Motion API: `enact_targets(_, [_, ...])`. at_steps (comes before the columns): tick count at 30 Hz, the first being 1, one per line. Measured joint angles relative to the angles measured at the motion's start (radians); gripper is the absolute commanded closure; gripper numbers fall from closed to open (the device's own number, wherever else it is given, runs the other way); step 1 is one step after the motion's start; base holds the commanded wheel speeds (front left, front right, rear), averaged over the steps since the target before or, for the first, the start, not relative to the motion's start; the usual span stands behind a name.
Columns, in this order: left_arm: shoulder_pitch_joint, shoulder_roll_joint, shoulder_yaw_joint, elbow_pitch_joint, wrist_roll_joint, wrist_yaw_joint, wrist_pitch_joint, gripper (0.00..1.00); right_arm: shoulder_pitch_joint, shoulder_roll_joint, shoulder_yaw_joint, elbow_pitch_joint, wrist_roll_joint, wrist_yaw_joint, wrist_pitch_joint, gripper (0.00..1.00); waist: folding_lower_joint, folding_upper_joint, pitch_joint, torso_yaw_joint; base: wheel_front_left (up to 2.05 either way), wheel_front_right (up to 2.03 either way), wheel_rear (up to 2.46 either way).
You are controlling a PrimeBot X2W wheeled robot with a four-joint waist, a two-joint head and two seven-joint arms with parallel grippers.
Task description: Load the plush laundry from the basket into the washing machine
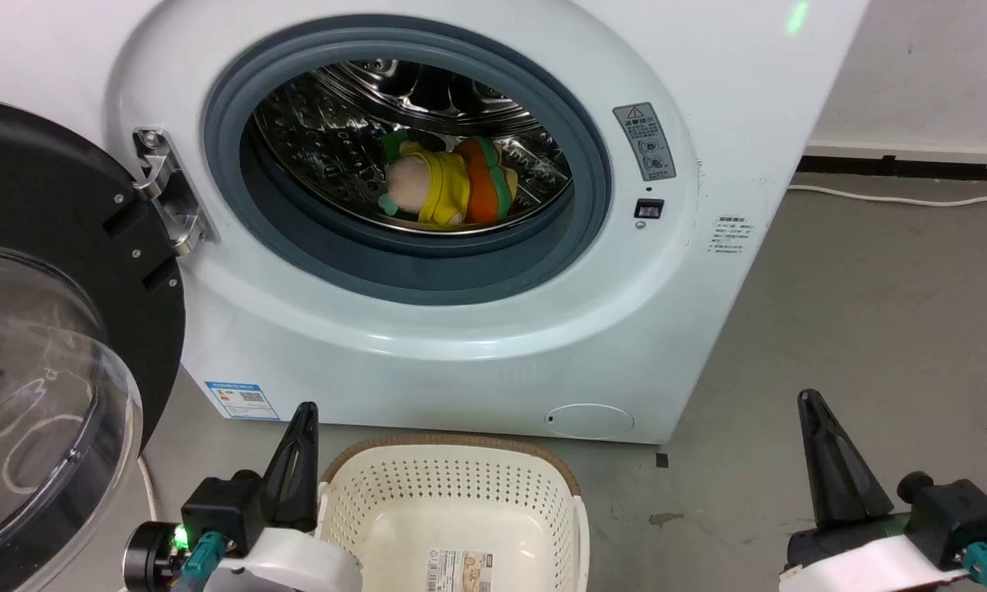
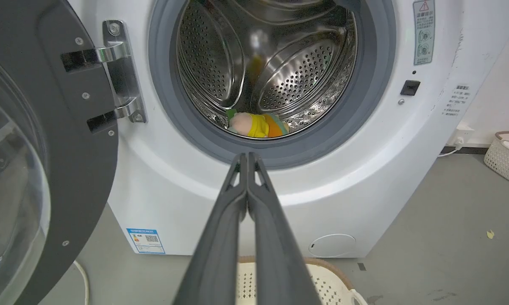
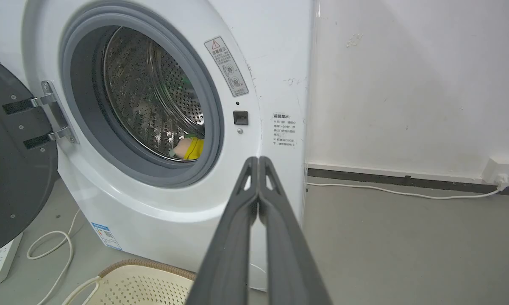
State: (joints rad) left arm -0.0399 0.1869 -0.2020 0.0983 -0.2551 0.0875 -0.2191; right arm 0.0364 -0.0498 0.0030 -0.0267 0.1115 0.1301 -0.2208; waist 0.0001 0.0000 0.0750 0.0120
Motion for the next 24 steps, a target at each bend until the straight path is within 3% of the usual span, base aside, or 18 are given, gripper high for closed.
enact_targets(24, [0.0, -0.035, 0.052, -0.024, 0.063, -0.02, 0.056, 1.0, -0.002, 0.0, 0.0, 0.007, -0.028, 0.0, 0.057, 1.0, 0.0, 0.0, -0.019, -0.003, 0.0, 0.0, 0.0])
